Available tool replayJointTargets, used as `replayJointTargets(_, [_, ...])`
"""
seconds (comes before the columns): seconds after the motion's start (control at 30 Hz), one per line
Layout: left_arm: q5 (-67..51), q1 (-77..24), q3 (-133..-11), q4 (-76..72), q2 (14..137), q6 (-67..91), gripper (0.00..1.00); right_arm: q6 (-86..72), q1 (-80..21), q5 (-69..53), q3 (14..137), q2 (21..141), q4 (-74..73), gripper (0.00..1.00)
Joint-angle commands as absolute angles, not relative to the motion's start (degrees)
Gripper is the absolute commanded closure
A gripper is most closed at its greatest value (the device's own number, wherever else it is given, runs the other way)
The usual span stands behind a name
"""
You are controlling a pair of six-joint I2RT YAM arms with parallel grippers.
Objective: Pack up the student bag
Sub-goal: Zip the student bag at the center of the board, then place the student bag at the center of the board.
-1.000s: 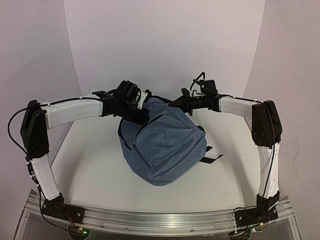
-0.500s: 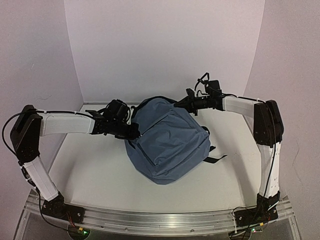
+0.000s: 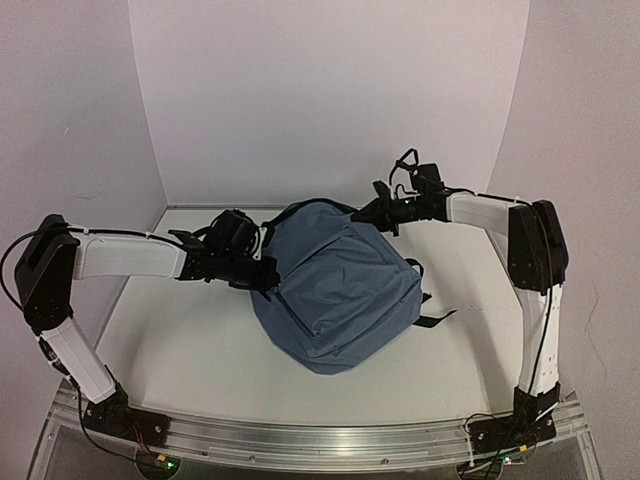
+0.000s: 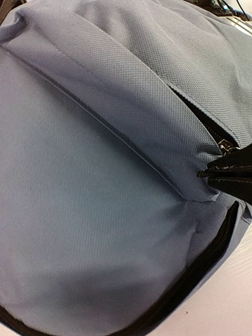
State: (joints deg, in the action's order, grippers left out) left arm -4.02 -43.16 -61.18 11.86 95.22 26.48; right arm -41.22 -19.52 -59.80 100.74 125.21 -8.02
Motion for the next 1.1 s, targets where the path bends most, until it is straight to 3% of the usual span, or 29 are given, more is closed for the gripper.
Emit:
replayJointTargets(0.0, [-3.6,-44.21,-61.04,26.09,99.15,24.57,1.0,-35.89,-15.34,-58.6,101.47,118.57,-4.74,1.0])
replayJointTargets(0.1, [-3.94,-44.2,-61.21,25.92,99.26,26.1,0.97,-32.5,-15.42,-58.02,101.6,118.48,-7.56,1.0])
replayJointTargets(0.27, [-5.04,-43.79,-66.81,24.42,97.15,26.09,0.57,-23.05,-16.86,-55.92,101.55,118.69,-14.57,1.0])
replayJointTargets(0.33, [-5.42,-42.92,-69.92,25.6,97.69,26.35,0.46,-18.43,-17.85,-54.31,102.68,119.82,-17.65,1.0])
replayJointTargets(0.53, [-9.05,-36.3,-73.46,26.28,97.45,32.62,0.41,-7.31,-21.93,-47.77,108.55,122.69,-26.92,0.99])
replayJointTargets(0.83, [-9.12,-23.99,-72.38,28.03,95.23,38.01,0.2,13.14,-31.0,-29.4,118.58,127.6,-34.09,0.97])
replayJointTargets(0.9, [-9.74,-22.07,-73.6,30.1,97.34,37.21,0.18,14.4,-31.81,-26.76,121.48,129.18,-34.12,0.86])
replayJointTargets(1.07, [-13.76,-20.74,-78.3,33.81,103.49,33.56,0.16,14.64,-31.83,-19.95,130.41,131.39,-36.22,0.41])
